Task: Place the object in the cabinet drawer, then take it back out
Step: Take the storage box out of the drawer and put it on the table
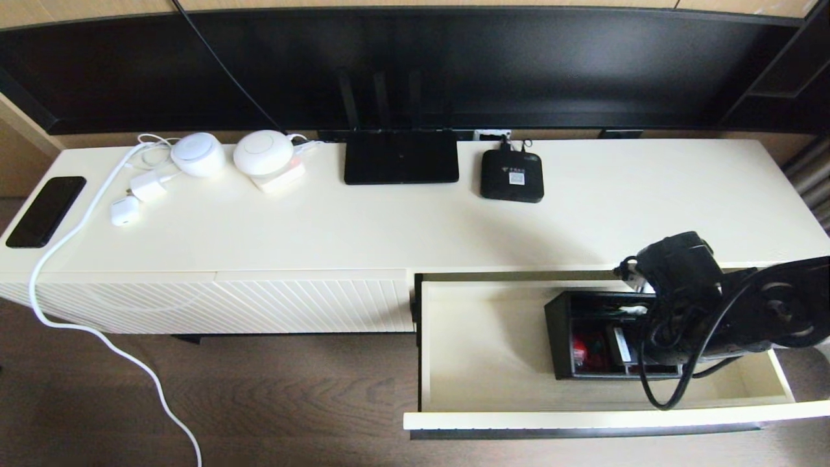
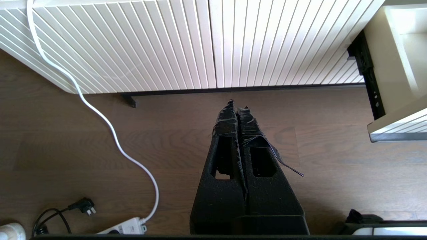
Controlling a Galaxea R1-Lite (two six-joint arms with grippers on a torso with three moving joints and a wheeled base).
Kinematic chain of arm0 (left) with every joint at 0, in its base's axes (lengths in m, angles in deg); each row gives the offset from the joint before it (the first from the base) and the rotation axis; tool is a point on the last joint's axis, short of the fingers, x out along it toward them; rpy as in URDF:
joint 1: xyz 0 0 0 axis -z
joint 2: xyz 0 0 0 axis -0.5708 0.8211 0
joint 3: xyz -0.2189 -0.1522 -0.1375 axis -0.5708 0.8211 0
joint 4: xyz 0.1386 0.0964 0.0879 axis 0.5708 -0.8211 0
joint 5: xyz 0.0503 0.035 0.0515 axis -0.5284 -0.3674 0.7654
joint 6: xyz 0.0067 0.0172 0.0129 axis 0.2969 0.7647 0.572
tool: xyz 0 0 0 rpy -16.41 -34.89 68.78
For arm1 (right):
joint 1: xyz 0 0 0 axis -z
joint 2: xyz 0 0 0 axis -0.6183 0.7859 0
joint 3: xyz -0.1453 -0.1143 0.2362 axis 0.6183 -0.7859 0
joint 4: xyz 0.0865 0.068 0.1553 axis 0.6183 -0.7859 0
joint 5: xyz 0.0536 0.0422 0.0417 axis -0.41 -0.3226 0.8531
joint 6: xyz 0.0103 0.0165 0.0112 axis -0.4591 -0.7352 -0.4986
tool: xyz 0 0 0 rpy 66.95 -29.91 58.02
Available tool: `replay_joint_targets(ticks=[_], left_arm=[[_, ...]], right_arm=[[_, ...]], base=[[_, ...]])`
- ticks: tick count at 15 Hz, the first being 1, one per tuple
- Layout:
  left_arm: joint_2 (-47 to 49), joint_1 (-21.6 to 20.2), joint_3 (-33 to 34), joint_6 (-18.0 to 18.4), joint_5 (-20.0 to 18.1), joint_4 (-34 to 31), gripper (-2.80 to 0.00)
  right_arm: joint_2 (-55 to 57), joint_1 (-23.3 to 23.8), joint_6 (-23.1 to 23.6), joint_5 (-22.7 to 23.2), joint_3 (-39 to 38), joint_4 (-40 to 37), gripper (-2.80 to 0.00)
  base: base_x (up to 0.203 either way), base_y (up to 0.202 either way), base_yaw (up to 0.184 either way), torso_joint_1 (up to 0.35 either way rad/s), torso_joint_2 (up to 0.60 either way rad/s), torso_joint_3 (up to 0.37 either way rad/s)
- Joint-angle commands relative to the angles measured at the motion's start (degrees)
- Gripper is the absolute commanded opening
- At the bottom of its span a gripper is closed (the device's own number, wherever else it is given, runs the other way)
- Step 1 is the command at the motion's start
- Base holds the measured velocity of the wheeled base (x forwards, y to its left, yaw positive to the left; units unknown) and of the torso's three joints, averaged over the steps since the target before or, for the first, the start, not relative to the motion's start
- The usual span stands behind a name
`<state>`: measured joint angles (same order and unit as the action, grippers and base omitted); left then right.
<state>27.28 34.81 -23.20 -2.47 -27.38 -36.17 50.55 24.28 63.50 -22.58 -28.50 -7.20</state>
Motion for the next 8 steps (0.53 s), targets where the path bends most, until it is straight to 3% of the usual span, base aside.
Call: replay_joint_targets(ticks=[1,8], left_arm=[[0.1,0.0,0.0,0.0,0.0,0.0,-2.80],[0.0,0.0,0.0,0.0,0.0,0.0,-2.80]], right_arm=[[-1.2,0.1,0.0,-0.1,0.3,0.0,-2.80],[-3.2,0.2,1.6,-0.4,0.4,0.1,-2.80]], base=[[0.000,0.000,0.000,0.000,0.00,0.000],[0.000,0.000,0.000,0.000,0.00,0.000]])
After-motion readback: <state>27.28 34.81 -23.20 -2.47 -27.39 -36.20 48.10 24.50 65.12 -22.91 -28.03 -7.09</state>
